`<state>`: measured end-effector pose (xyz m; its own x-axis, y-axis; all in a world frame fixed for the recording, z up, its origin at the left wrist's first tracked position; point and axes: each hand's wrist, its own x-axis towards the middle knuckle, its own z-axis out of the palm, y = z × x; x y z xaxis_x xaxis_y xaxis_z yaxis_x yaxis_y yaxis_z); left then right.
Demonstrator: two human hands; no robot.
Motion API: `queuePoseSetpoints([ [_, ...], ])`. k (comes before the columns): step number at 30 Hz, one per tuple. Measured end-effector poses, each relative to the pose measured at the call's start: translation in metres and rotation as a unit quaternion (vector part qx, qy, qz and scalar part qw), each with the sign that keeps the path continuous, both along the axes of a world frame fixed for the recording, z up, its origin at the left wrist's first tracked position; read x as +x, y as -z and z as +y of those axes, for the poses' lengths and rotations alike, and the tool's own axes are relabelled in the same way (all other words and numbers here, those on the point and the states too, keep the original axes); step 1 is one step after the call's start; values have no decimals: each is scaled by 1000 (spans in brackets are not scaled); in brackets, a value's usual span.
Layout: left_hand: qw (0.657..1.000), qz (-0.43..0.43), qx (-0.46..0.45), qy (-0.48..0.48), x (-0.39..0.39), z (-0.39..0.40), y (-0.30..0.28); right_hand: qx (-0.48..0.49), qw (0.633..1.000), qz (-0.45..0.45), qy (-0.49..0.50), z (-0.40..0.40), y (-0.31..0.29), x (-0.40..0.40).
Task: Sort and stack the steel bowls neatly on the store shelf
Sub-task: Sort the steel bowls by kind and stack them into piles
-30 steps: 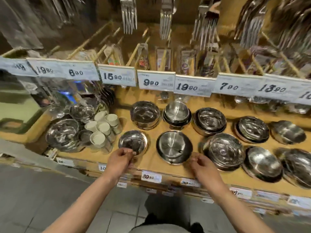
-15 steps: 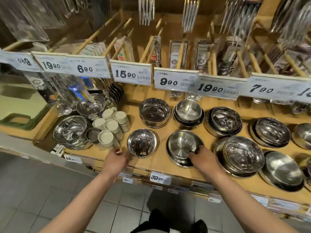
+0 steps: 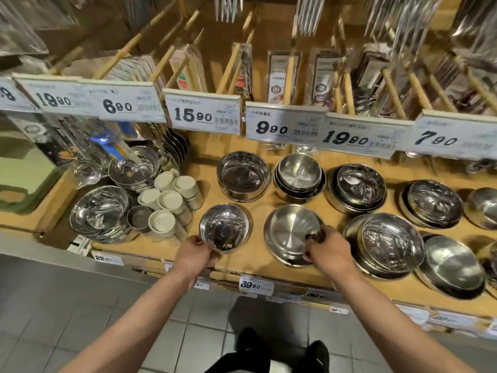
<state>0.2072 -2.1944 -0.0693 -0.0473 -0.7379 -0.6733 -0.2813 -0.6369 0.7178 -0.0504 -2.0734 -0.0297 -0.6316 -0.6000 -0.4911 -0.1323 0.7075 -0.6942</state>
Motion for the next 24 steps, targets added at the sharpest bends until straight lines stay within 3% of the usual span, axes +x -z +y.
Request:
queuePoseSetpoints([
  [6, 998, 25, 49, -2, -10, -5, -11, -95, 980, -111, 135, 36, 1, -5],
  [15, 995, 93, 32, -20, -7, 2, -42, -123, 965, -191, 131, 67, 9, -12],
  [24, 984, 164, 74, 7, -3, 5, -96, -111, 961, -226, 119, 54, 12, -17],
])
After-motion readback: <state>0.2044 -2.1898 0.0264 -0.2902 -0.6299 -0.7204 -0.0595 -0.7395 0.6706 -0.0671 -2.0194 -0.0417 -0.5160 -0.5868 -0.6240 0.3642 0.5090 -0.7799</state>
